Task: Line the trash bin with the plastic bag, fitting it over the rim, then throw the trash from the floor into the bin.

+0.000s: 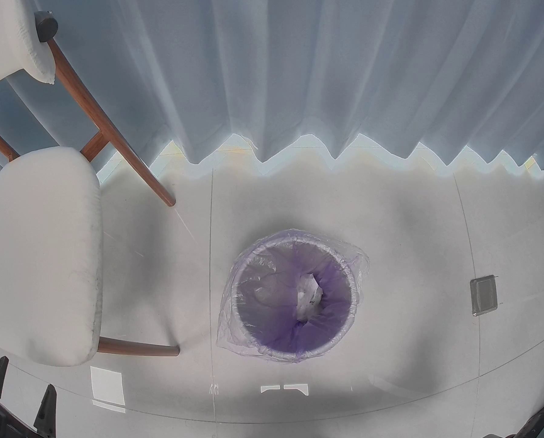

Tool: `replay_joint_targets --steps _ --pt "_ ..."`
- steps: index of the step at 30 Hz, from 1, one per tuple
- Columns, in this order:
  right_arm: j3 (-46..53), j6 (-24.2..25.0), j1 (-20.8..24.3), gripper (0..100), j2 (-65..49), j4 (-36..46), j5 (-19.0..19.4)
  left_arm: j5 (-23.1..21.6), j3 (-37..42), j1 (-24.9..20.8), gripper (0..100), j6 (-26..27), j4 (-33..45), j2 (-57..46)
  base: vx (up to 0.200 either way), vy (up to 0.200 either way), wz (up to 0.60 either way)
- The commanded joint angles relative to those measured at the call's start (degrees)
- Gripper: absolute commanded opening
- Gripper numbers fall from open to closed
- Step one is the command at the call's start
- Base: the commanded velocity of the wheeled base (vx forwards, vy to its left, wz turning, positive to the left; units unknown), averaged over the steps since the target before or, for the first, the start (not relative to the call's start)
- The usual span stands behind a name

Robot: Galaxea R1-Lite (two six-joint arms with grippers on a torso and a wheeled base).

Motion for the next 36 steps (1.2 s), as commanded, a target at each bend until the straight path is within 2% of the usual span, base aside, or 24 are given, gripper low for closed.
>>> replay_joint_targets --steps 1,5,9,13,15,18,20,27,33,36 --pt "1.62 -0.06 0.05 100 -1.53 0.00 -0.02 0.03 1.01 0.16 100 -0.47 -0.21 -1.68 0.000 0.000 0.00" --pt "4.52 -1.29 -0.04 100 -3.90 0.27 -0.02 -0.24 1.01 0.16 100 -0.82 -0.21 -1.68 0.000 0.000 0.00" --pt "9.17 -3.22 -0.04 100 -5.66 0.35 -0.19 -2.44 1.01 0.16 100 -0.64 -0.12 -1.68 0.000 0.000 0.00" --pt "12.07 -4.28 -3.12 100 -5.75 0.35 -0.37 -3.75 0.92 0.16 100 -0.38 0.05 -1.68 0.000 0.000 0.00" --pt "12.51 -4.28 -6.19 100 -5.83 0.44 -0.37 -3.75 0.92 0.16 100 -0.20 0.05 -1.68 0.000 0.000 0.00" --pt "14.54 -4.63 -6.54 100 -7.06 0.44 -0.28 -3.75 0.92 0.16 100 -0.29 0.05 -1.68 0.000 0.000 0.00" --pt "17.00 -6.21 -6.54 100 -8.56 0.44 -0.28 -3.75 0.92 0.16 100 -0.20 0.05 -1.68 0.000 0.000 0.00" --pt "25.26 -16.32 -7.25 100 -17.17 0.71 -0.19 -3.75 0.92 0.16 100 -0.20 0.05 -1.68 0.000 0.000 0.00" --pt "30.53 -17.20 -11.73 100 -17.87 0.88 -0.28 -3.75 0.92 0.16 100 -0.38 0.05 -1.68 0.000 0.000 0.00" --pt "32.99 -17.20 -12.61 100 -19.19 1.15 -0.37 -3.75 0.92 0.16 100 -0.12 0.05 -1.68 0.000 0.000 0.00"
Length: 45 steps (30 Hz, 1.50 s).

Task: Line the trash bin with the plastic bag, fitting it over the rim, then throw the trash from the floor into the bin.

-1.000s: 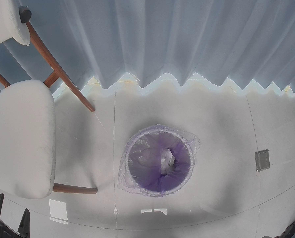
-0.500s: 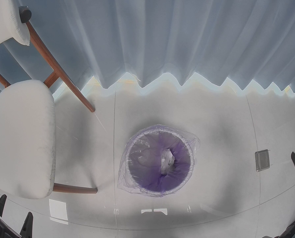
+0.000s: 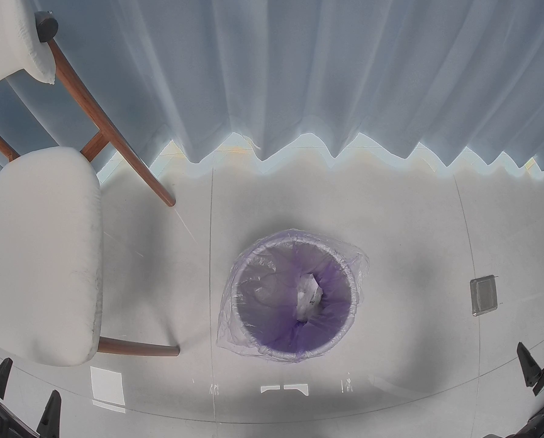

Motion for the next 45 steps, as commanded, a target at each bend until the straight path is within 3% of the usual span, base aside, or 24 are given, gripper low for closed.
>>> replay_joint_targets --steps 1,6,10,12,15,20,24,30,33,45 --pt "3.68 -0.08 -2.19 100 -2.86 0.41 -0.15 0.01 0.92 0.01 100 0.07 -0.02 -0.77 0.000 0.000 0.00" --pt "4.65 -0.96 -2.01 100 -7.52 4.19 0.73 0.01 0.92 0.01 100 -0.02 -0.02 -0.77 0.000 0.000 0.00" --pt "4.47 2.38 -0.34 100 -10.86 8.41 14.79 0.01 0.92 0.01 100 -0.20 -0.02 -0.77 0.000 0.000 0.00" --pt "4.47 4.93 -0.34 100 -10.77 8.41 16.55 0.01 0.92 0.01 100 -0.02 -0.02 -0.77 0.000 0.000 0.00" --pt "4.47 7.12 -1.49 100 -10.77 8.41 15.76 0.01 0.92 0.01 100 -0.02 -0.02 -0.77 0.000 0.000 0.00" --pt "4.47 16.79 -7.02 100 -13.41 8.32 14.88 0.01 0.92 0.01 100 -0.02 -0.02 -0.77 0.000 0.000 0.00" --pt "4.65 17.85 -11.07 100 -14.38 8.41 11.54 0.01 0.92 0.01 100 -0.02 -0.02 -0.77 0.000 0.000 0.00" --pt "4.65 17.76 -12.21 100 -14.46 8.49 9.87 0.01 0.92 0.01 100 -0.02 -0.02 -0.77 0.000 0.000 0.00" --pt "6.32 17.85 -14.14 100 -15.52 7.53 6.62 0.01 0.92 0.01 100 -0.02 0.07 -0.77 0.000 0.000 0.00" --pt "6.67 17.58 -12.82 100 -18.16 6.47 7.32 0.01 0.92 0.01 100 -0.02 -0.02 -0.77 0.000 0.000 0.00"
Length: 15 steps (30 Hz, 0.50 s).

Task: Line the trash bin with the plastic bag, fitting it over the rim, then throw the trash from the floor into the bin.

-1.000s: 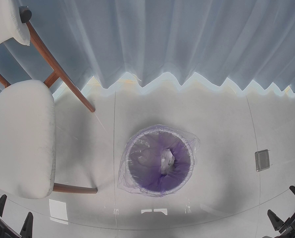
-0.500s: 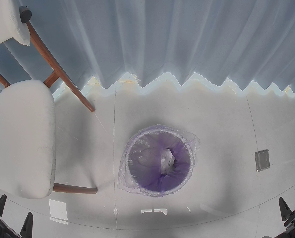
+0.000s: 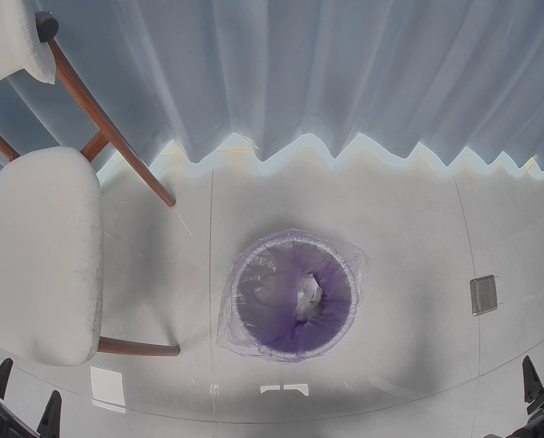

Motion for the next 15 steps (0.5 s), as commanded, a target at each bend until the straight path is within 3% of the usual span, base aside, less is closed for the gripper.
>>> replay_joint_targets --steps 1,3,5,8,15 --pt "0.60 0.00 0.83 100 -0.37 0.00 0.46 0.03 0.92 0.01 100 -0.01 -0.04 -0.85 0.000 0.000 0.00" --pt "0.68 -0.08 6.02 100 -1.78 0.00 1.16 0.03 0.92 0.01 100 -0.01 -0.04 -0.85 0.000 0.000 0.00" --pt "0.68 -0.26 8.30 100 -3.27 -0.09 1.16 0.03 0.92 0.01 100 -0.01 -0.13 -0.85 0.000 0.000 0.00" --pt "0.68 -0.26 6.28 100 -5.91 -0.09 1.08 0.03 0.92 0.01 100 -0.01 -0.04 -0.85 0.000 0.000 0.00" --pt "0.68 0.09 6.37 100 -6.08 -0.09 0.55 0.03 0.92 0.01 100 -0.01 -0.04 -0.85 0.000 0.000 0.00"
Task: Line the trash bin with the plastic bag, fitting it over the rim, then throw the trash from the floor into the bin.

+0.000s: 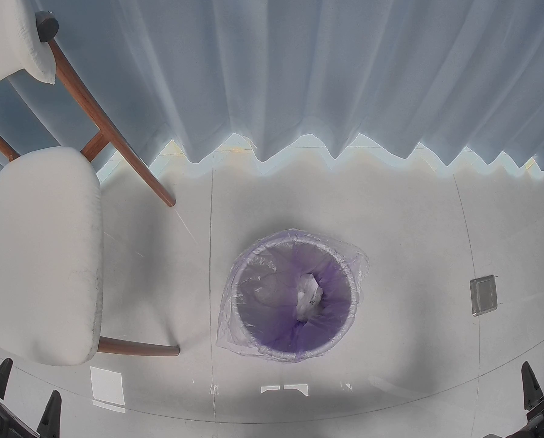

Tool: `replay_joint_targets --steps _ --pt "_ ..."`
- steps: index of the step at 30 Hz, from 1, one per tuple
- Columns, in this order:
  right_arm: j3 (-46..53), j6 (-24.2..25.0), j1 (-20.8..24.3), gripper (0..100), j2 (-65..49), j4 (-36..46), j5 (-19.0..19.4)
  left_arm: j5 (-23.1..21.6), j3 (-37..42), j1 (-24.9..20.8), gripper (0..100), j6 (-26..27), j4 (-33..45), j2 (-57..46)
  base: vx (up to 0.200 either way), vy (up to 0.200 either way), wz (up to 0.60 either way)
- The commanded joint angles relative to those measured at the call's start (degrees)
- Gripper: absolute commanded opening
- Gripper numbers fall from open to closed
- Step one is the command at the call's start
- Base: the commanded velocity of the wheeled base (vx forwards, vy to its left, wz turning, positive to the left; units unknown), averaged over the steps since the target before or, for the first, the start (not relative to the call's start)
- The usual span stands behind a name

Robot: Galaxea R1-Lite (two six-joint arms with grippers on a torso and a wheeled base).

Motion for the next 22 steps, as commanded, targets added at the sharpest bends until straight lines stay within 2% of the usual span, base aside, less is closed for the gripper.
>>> replay_joint_targets --steps 1,22 --pt "0.64 -0.04 -0.40 100 -2.01 -0.03 -0.03 0.01 0.92 0.01 100 -0.01 -0.02 -0.88 0.000 0.000 0.00" --pt "0.64 -0.13 -0.40 100 -2.01 -0.03 -0.03 0.01 0.92 0.01 100 -0.01 -0.10 -0.88 0.000 0.000 0.00"
